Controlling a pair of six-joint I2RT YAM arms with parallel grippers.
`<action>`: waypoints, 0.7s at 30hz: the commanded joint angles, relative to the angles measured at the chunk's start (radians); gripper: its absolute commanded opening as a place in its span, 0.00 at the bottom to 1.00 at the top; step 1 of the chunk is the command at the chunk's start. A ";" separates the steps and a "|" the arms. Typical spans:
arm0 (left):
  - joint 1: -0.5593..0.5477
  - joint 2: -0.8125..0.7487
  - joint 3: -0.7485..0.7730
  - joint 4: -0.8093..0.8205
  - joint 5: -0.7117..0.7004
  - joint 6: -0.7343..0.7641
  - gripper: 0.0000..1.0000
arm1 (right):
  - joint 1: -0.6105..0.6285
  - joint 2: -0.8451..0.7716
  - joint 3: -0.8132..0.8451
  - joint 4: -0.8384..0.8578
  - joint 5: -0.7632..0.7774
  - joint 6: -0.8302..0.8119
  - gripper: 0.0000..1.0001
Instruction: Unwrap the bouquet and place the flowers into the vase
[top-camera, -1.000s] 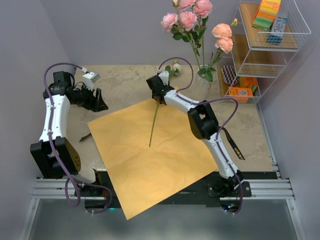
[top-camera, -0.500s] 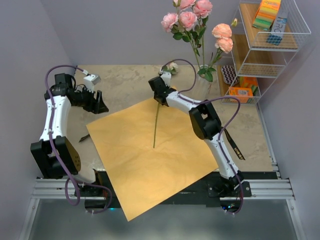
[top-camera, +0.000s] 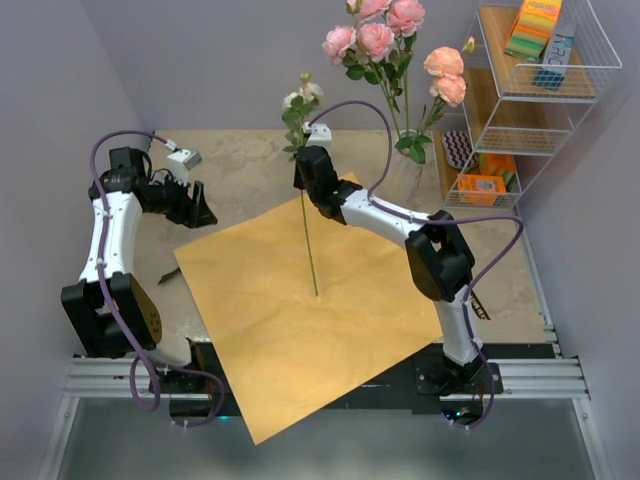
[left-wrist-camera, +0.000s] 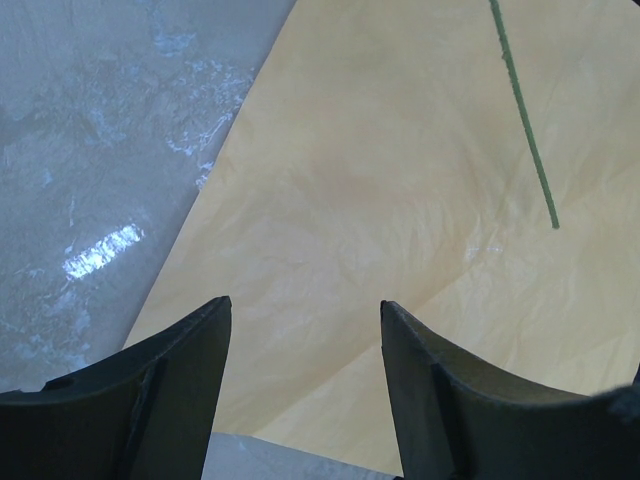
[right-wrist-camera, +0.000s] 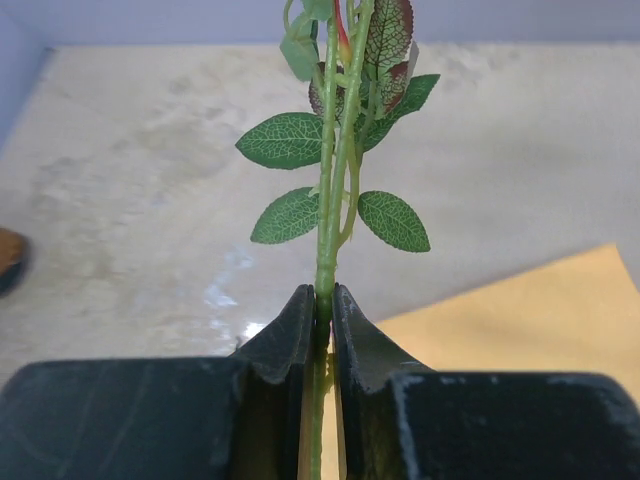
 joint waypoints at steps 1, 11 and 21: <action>0.012 -0.038 -0.003 0.009 0.020 0.007 0.66 | 0.036 -0.126 -0.027 0.188 -0.077 -0.161 0.00; 0.011 -0.039 -0.050 0.131 0.044 -0.045 0.66 | 0.165 -0.454 -0.138 0.337 -0.162 -0.496 0.00; -0.086 -0.085 -0.153 0.519 -0.095 -0.293 0.66 | 0.168 -0.754 -0.161 0.481 -0.093 -0.763 0.00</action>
